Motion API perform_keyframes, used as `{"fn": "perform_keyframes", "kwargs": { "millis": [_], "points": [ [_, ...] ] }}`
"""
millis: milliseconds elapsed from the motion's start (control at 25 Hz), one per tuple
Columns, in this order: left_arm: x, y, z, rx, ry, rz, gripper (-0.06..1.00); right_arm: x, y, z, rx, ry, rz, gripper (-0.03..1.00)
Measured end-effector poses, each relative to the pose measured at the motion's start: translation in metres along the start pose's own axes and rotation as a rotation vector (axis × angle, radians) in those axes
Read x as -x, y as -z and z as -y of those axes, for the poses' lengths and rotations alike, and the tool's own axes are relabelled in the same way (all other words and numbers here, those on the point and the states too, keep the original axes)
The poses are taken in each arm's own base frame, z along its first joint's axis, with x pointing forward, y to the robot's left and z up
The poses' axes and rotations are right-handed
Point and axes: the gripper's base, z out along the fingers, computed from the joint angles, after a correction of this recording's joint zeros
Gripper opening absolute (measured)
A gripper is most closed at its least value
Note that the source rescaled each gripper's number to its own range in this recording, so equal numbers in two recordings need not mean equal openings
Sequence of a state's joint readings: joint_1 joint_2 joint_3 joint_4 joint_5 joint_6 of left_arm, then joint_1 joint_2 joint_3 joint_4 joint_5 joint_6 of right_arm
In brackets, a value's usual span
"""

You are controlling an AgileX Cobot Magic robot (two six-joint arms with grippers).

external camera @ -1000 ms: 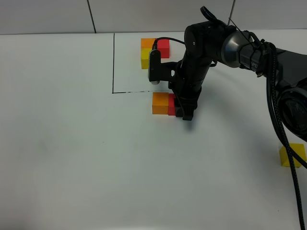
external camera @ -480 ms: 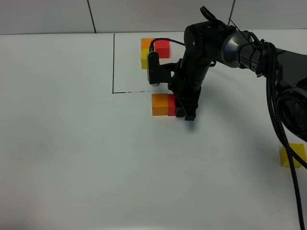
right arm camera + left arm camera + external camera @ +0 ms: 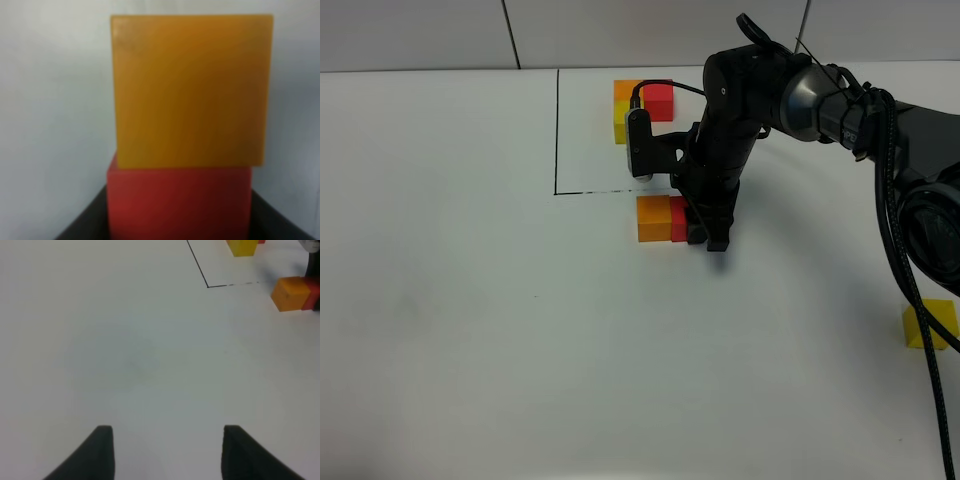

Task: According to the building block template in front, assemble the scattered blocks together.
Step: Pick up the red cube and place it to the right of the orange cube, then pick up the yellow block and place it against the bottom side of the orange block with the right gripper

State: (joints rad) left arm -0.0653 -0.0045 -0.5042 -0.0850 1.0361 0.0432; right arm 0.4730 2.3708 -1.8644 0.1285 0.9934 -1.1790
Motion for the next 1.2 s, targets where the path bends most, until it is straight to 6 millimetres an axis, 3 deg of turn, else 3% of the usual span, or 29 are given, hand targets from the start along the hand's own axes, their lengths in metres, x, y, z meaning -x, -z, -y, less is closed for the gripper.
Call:
{"fn": "perform_keyframes", "kwargs": {
  "millis": [320,400,680,800,1000,1200],
  "points": [
    [0.000,0.000,0.000,0.000,0.000,0.000,0.09,0.000,0.000,0.000,-0.001,-0.009,-0.001,0.02],
    [0.000,0.000,0.000,0.000,0.000,0.000,0.09,0.000,0.000,0.001,-0.006,-0.008,-0.004,0.06],
    [0.000,0.000,0.000,0.000,0.000,0.000,0.09,-0.006,0.003,0.004,-0.051,-0.025,-0.070,0.73],
    [0.000,0.000,0.000,0.000,0.000,0.000,0.09,-0.011,0.020,0.007,-0.086,-0.111,-0.088,0.86],
    [0.000,0.000,0.000,0.000,0.000,0.000,0.09,-0.039,0.052,0.001,-0.110,-0.353,-0.092,0.90],
    [0.000,0.000,0.000,0.000,0.000,0.000,0.09,-0.094,0.075,-0.039,-0.173,-0.670,-0.067,0.90]
  ]
}}
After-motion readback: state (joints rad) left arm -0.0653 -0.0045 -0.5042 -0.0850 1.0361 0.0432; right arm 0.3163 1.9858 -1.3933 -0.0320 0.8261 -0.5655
